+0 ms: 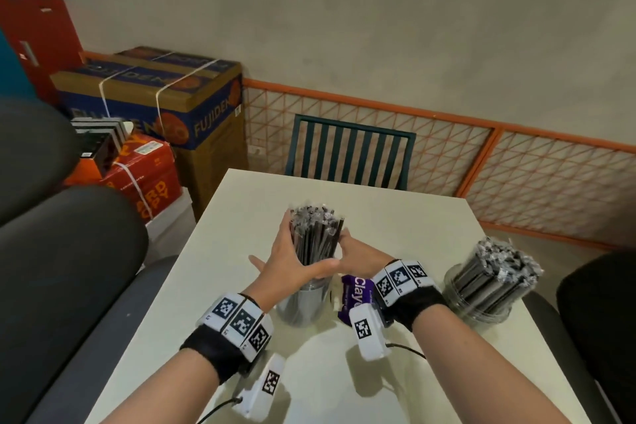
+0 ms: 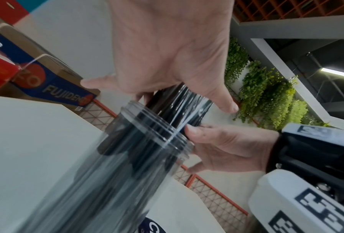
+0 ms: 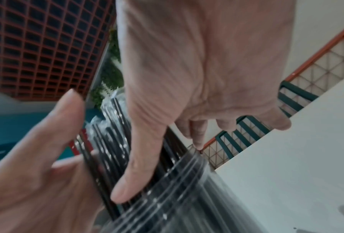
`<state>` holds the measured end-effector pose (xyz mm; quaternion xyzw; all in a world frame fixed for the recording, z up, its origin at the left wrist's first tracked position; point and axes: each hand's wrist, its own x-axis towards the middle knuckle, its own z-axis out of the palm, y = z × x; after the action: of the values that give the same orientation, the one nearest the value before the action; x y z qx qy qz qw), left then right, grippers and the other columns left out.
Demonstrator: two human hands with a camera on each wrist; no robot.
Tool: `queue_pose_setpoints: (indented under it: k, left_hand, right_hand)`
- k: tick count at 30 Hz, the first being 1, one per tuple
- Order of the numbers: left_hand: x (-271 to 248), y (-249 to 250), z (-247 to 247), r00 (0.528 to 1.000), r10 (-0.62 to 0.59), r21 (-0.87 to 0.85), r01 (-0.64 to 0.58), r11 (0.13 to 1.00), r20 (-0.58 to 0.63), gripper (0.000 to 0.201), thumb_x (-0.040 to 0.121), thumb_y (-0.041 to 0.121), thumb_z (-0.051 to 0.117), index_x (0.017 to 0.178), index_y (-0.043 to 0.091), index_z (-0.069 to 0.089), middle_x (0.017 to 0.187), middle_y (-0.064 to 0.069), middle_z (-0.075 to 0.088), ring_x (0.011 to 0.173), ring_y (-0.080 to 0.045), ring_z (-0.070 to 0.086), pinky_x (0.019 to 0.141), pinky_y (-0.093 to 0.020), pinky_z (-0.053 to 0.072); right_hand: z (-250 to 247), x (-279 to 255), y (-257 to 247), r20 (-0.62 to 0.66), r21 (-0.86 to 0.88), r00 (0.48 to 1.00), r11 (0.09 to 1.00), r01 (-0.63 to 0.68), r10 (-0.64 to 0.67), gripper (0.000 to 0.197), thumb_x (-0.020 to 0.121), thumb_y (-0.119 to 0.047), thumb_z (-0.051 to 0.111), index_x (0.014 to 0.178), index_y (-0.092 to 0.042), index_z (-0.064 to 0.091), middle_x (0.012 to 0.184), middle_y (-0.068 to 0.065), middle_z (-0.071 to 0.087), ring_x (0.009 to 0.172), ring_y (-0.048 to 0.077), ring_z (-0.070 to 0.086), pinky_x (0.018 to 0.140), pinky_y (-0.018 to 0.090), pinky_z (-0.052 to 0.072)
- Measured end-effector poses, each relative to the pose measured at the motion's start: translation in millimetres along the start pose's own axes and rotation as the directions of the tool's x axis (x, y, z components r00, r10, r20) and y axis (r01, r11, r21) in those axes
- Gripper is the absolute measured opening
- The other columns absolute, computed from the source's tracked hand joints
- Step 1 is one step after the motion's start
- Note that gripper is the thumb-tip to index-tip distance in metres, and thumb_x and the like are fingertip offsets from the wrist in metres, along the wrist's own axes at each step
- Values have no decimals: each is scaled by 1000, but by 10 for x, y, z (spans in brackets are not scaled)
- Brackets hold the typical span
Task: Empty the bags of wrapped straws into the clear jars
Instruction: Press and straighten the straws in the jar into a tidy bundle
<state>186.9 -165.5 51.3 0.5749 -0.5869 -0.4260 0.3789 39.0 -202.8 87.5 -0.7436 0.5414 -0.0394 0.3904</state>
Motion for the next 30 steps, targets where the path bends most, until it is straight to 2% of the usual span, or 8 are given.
queue_pose_setpoints:
  k: [3,5,9,13,18,22,27,30]
  left_hand:
    - [68,60,13,998,-6,-24,5,1000,-56,107,71,41,76,148,21,4,148,-2,35,135,-18,36,113,-33,25]
    - [107,104,-30,994,6,44,-1,999,-110,84,80,31,69,145,18,17,138,-1,47,129,-17,44,103,-25,28]
    - [124,211,-264,997,76,91,-78,993,24,61,87,26,62,140,21,32,123,10,50,115,-7,45,100,-25,33]
    - [176,160,-544,951,65,104,-100,990,301,60,82,29,68,136,25,42,132,5,54,119,-11,51,105,-32,40]
    - [132,51,-475,949,48,55,-68,996,311,69,72,28,77,126,38,36,113,26,52,101,14,48,82,-5,38]
    - [158,-3,-313,982,54,-9,-53,999,184,64,71,21,79,123,33,43,107,19,58,99,9,52,89,-16,45]
    - [217,70,-358,988,129,59,-134,989,81,62,63,48,78,117,29,56,111,6,62,108,-9,56,94,-31,50]
    - [195,93,-436,989,134,96,-141,985,69,69,58,52,77,118,30,50,118,3,52,117,-14,47,99,-37,45]
  right_hand:
    - [127,325,242,-8,58,1000,998,1,0,99,58,-61,75,141,-25,35,136,2,53,128,24,49,104,44,44]
    - [140,291,168,-88,86,995,995,49,-42,86,59,-54,78,132,-23,44,121,0,63,113,18,60,97,39,50]
    - [-11,83,-113,-211,121,969,981,153,-126,66,78,-28,74,134,-17,42,128,2,60,115,17,57,99,33,46]
    - [-85,55,-33,-89,90,989,988,125,-117,75,75,-29,77,138,-20,39,138,2,54,126,18,49,106,35,39]
    - [125,13,69,-81,130,991,985,115,-105,93,67,-28,83,143,-24,29,139,-2,51,127,15,47,109,35,37]
    - [350,54,96,-226,236,971,963,131,-77,96,52,-49,83,134,-31,36,125,-9,60,118,14,55,105,43,43]
    - [193,-45,-56,-361,216,925,954,207,-118,55,78,-30,73,128,-19,53,119,0,65,108,13,59,90,23,48]
    - [44,-111,-94,-317,223,938,950,219,-142,59,78,-29,74,131,-17,52,124,0,63,111,11,58,91,22,47]
